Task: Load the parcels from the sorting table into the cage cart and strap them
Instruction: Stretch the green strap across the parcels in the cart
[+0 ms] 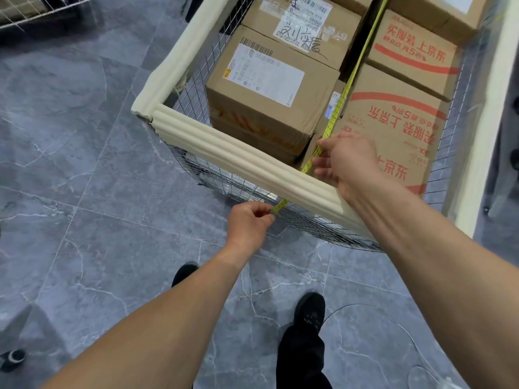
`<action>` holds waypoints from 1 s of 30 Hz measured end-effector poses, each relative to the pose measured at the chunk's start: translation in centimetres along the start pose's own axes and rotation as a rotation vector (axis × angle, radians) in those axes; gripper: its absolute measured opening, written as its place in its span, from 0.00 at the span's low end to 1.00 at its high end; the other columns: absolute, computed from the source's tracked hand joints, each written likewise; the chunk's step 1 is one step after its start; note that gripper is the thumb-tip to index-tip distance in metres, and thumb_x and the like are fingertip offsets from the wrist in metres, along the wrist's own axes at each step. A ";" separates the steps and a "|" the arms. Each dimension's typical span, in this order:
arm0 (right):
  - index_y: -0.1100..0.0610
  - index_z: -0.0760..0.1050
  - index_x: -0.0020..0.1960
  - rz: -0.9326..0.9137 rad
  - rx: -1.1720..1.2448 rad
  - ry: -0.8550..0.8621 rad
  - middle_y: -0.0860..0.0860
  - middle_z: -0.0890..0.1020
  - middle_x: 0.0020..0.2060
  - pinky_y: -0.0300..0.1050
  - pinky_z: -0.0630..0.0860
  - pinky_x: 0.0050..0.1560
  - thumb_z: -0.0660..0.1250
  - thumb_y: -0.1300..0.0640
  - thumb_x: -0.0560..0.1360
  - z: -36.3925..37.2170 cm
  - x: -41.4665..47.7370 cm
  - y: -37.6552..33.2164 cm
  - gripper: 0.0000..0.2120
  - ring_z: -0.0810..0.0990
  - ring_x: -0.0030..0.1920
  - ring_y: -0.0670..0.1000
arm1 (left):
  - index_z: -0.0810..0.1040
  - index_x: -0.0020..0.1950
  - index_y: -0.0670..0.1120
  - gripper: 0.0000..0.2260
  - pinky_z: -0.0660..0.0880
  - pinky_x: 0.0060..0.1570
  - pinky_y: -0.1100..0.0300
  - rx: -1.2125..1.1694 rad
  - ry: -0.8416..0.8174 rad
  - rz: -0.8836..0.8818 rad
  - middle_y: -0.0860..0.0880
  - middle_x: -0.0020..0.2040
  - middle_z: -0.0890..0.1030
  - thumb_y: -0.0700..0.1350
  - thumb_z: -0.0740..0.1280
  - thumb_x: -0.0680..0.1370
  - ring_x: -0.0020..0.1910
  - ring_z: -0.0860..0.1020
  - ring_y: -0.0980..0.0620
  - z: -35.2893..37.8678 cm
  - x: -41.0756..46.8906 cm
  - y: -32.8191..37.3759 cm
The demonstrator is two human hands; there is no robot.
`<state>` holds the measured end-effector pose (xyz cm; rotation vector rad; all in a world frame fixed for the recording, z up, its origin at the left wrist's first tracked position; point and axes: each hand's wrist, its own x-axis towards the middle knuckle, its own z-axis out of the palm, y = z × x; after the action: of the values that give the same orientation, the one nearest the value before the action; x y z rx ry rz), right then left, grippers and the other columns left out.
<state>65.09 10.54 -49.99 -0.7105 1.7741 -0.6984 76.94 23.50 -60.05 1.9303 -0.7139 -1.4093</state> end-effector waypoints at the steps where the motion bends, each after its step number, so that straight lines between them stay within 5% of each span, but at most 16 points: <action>1: 0.56 0.72 0.42 -0.002 0.000 0.005 0.54 0.79 0.38 0.43 0.74 0.27 0.65 0.66 0.78 0.0 0.0 0.0 0.08 0.77 0.28 0.50 | 0.81 0.39 0.50 0.10 0.76 0.45 0.61 -0.003 0.020 0.015 0.50 0.40 0.80 0.36 0.75 0.72 0.39 0.78 0.53 0.2 0.0 0.0; 6: 0.54 0.73 0.42 -0.031 -0.033 0.026 0.55 0.80 0.39 0.46 0.76 0.32 0.66 0.64 0.77 0.1 0.0 0.1 0.08 0.79 0.31 0.52 | 0.80 0.39 0.50 0.09 0.71 0.39 0.73 0.044 0.104 0.070 0.52 0.40 0.78 0.38 0.76 0.73 0.37 0.75 0.59 1.1 -0.5 0.0; 11: 0.54 0.74 0.40 -0.043 -0.054 0.026 0.53 0.79 0.30 0.51 0.76 0.37 0.67 0.63 0.77 0.1 -0.2 0.2 0.08 0.78 0.34 0.55 | 0.82 0.43 0.49 0.04 0.77 0.51 0.55 0.109 0.167 0.099 0.46 0.45 0.82 0.41 0.74 0.74 0.44 0.79 0.49 2.2 -0.6 -0.1; 22: 0.58 0.75 0.44 -0.017 -0.039 0.027 0.57 0.78 0.33 0.45 0.72 0.30 0.67 0.65 0.76 0.1 0.1 0.3 0.05 0.78 0.31 0.55 | 0.84 0.46 0.43 0.03 0.78 0.50 0.52 0.122 0.198 0.128 0.46 0.43 0.82 0.41 0.74 0.74 0.44 0.80 0.46 3.3 -0.2 -0.3; 25: 0.57 0.76 0.46 -0.036 -0.050 0.034 0.58 0.80 0.36 0.46 0.75 0.31 0.67 0.63 0.76 0.0 0.2 0.4 0.03 0.80 0.32 0.55 | 0.83 0.43 0.43 0.01 0.76 0.48 0.56 0.120 0.235 0.134 0.47 0.44 0.79 0.38 0.73 0.75 0.43 0.78 0.47 3.5 -0.1 0.1; 28: 0.55 0.76 0.46 -0.054 -0.063 0.045 0.57 0.81 0.36 0.48 0.79 0.34 0.68 0.62 0.76 -0.1 0.3 0.5 0.03 0.80 0.31 0.53 | 0.79 0.41 0.46 0.07 0.68 0.37 0.74 0.043 0.273 0.071 0.48 0.40 0.80 0.36 0.70 0.76 0.39 0.76 0.51 3.3 0.1 0.5; 30: 0.54 0.76 0.45 -0.066 -0.061 0.040 0.57 0.82 0.36 0.47 0.79 0.35 0.68 0.61 0.77 -0.1 0.2 0.5 0.04 0.79 0.29 0.51 | 0.78 0.41 0.46 0.07 0.67 0.34 0.74 -0.007 0.271 0.028 0.51 0.36 0.78 0.35 0.70 0.76 0.37 0.75 0.53 3.2 0.2 0.8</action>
<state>64.84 10.75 -50.44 -0.8042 1.8220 -0.7098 73.91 22.30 -60.32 2.0460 -0.6030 -1.1030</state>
